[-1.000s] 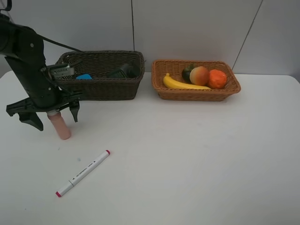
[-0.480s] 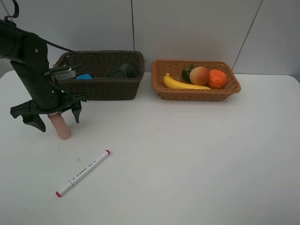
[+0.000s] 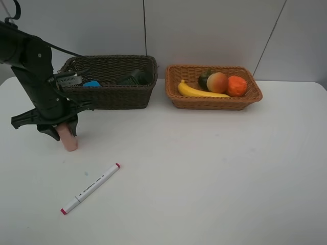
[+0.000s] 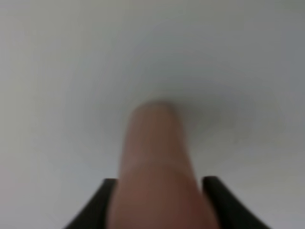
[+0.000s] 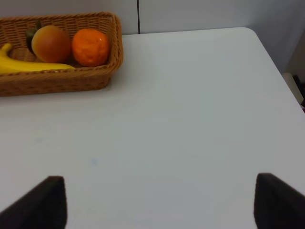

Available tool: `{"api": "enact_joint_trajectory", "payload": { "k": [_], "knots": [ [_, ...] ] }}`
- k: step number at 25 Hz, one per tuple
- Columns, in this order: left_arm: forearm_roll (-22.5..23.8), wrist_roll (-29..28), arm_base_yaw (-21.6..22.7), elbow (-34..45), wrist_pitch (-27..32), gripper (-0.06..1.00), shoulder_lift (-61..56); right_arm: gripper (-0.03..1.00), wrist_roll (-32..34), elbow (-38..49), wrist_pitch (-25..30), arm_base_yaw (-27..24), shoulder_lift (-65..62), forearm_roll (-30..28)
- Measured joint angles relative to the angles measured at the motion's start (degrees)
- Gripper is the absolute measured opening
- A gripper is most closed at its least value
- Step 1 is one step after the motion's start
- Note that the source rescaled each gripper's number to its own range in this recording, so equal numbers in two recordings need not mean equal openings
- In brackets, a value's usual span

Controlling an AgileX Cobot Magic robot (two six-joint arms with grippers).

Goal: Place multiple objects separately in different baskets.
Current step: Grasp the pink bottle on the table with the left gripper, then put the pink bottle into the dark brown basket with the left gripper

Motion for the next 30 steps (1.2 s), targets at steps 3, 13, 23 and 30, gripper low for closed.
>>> {"api": "enact_joint_trajectory", "payload": {
  "k": [3,13,23,30],
  "knots": [
    [0.0,0.12,0.0,0.0,-0.09,0.28,0.0,1.0,0.0,0.0,0.0,0.0,0.0,0.0],
    [0.0,0.23,0.0,0.0,-0.09,0.28,0.0,1.0,0.0,0.0,0.0,0.0,0.0,0.0],
    [-0.2,2.57,0.0,0.0,1.75,0.28,-5.49,1.0,0.0,0.0,0.0,0.0,0.0,0.0],
    [0.66,3.83,0.0,0.0,-0.13,0.28,-20.96,1.0,0.0,0.0,0.0,0.0,0.0,0.0]
  ]
}}
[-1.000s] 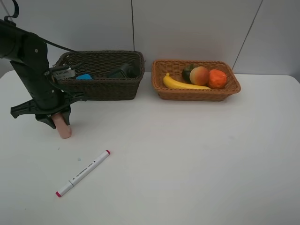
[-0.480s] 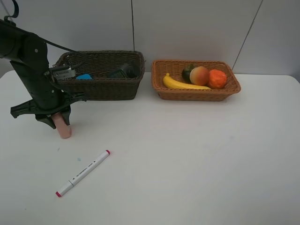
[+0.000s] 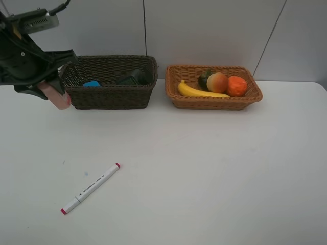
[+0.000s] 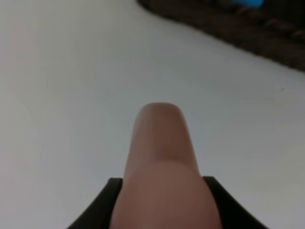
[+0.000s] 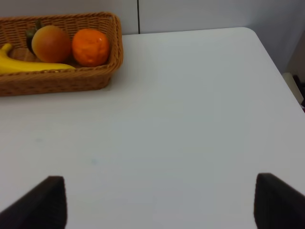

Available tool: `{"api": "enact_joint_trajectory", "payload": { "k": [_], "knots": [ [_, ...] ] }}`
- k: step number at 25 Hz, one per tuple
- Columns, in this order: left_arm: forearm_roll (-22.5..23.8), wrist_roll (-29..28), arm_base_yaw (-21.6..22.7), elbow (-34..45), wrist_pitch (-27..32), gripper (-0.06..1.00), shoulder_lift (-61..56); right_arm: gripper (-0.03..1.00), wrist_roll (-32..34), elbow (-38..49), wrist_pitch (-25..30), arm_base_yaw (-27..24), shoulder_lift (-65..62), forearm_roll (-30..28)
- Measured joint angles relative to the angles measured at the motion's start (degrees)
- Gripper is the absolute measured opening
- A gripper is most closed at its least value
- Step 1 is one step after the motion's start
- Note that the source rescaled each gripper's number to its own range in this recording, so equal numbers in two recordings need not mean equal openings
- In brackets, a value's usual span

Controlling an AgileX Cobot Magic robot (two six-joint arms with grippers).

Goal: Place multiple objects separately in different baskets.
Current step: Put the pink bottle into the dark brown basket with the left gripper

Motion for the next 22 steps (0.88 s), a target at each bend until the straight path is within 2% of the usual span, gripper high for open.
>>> {"api": "enact_joint_trajectory", "payload": {
  "k": [6,12,18,22],
  "knots": [
    [6.42,0.0,0.0,-6.76,-4.8,0.28,-0.33,1.0,0.0,0.0,0.0,0.0,0.0,0.0],
    [13.85,0.19,0.0,-19.38,-5.88,0.28,9.85,1.0,0.0,0.0,0.0,0.0,0.0,0.0],
    [15.27,2.4,0.0,-30.96,-6.18,0.28,23.67,1.0,0.0,0.0,0.0,0.0,0.0,0.0],
    [15.36,3.17,0.0,-34.87,-6.41,0.28,31.48,1.0,0.0,0.0,0.0,0.0,0.0,0.0]
  ]
}}
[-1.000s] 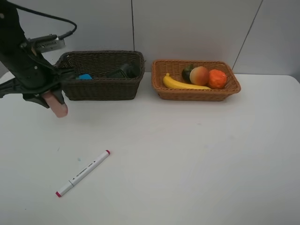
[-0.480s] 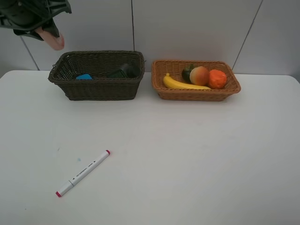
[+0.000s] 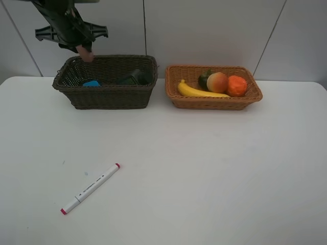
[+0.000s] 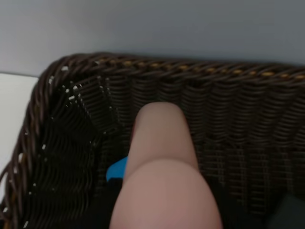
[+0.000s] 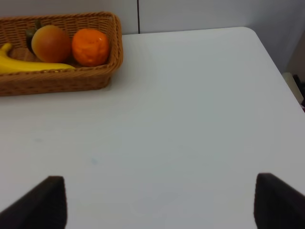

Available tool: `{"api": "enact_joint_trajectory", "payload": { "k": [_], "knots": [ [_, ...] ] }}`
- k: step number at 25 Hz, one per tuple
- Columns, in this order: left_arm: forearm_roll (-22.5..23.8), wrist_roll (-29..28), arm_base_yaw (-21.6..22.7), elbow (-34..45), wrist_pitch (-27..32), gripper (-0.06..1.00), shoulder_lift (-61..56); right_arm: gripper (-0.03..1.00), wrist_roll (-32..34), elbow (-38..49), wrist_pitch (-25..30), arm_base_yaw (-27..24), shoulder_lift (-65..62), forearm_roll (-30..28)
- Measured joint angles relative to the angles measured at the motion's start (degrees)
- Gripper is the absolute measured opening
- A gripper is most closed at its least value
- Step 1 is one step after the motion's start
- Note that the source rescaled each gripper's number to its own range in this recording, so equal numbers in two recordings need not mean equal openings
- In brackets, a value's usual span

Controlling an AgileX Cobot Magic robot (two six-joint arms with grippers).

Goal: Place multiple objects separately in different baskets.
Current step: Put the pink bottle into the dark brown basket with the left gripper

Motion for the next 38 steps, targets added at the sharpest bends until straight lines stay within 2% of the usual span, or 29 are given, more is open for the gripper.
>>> {"api": "enact_joint_trajectory", "payload": {
  "k": [6,22,23,24,26,27,30,38],
  "knots": [
    [-0.68,0.22,0.0,-0.45,-0.14,0.28,6.24,1.0,0.0,0.0,0.0,0.0,0.0,0.0],
    [-1.39,2.48,0.0,-0.45,-0.84,0.29,6.48,1.0,0.0,0.0,0.0,0.0,0.0,0.0],
    [-1.45,2.8,0.0,-0.45,-0.84,0.36,6.48,1.0,0.0,0.0,0.0,0.0,0.0,0.0],
    [-1.59,2.88,0.0,-0.45,-0.78,0.48,6.48,1.0,0.0,0.0,0.0,0.0,0.0,0.0],
    [-2.3,2.53,0.0,-0.5,-0.74,0.82,6.48,1.0,0.0,0.0,0.0,0.0,0.0,0.0],
    [-2.76,2.45,0.0,-0.5,-0.74,0.9,6.48,1.0,0.0,0.0,0.0,0.0,0.0,0.0],
    [-3.33,2.15,0.0,-0.5,-0.68,0.99,6.48,1.0,0.0,0.0,0.0,0.0,0.0,0.0],
    [-3.55,2.13,0.0,-0.5,0.49,1.0,6.43,1.0,0.0,0.0,0.0,0.0,0.0,0.0]
  ]
}}
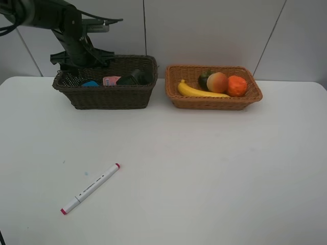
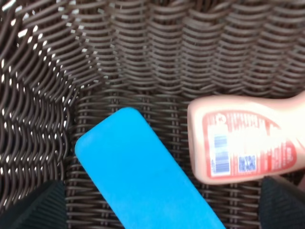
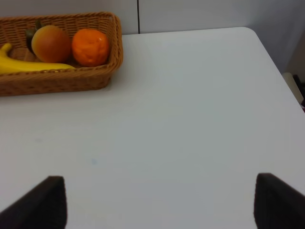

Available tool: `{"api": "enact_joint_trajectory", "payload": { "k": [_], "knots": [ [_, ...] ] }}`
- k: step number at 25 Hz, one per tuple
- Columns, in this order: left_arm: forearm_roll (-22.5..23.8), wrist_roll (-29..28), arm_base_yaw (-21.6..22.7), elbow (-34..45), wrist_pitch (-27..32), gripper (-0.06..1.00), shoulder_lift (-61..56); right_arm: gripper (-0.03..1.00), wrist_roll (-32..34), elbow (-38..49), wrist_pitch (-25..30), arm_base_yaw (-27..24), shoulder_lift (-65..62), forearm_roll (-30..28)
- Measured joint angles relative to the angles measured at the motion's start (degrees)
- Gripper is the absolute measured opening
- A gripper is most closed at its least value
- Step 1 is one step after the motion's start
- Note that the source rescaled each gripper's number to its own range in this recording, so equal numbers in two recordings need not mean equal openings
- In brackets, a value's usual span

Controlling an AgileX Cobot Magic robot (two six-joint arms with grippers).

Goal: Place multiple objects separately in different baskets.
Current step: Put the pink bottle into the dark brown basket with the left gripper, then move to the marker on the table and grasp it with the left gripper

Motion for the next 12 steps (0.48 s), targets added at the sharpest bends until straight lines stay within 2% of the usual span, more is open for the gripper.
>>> {"api": "enact_joint_trajectory", "payload": {
  "k": [5,7,12],
  "knots": [
    [-1.97,0.41,0.0,0.0,0.43,1.0,-2.5,1.0,0.0,0.0,0.0,0.0,0.0,0.0],
    [-3.17,2.36,-0.05,0.0,1.65,1.0,-5.1,1.0,0.0,0.0,0.0,0.0,0.0,0.0],
    [-6.07,8.62,-1.43,0.0,11.85,1.0,-13.36,1.0,0.0,0.0,0.0,0.0,0.0,0.0]
  ]
}}
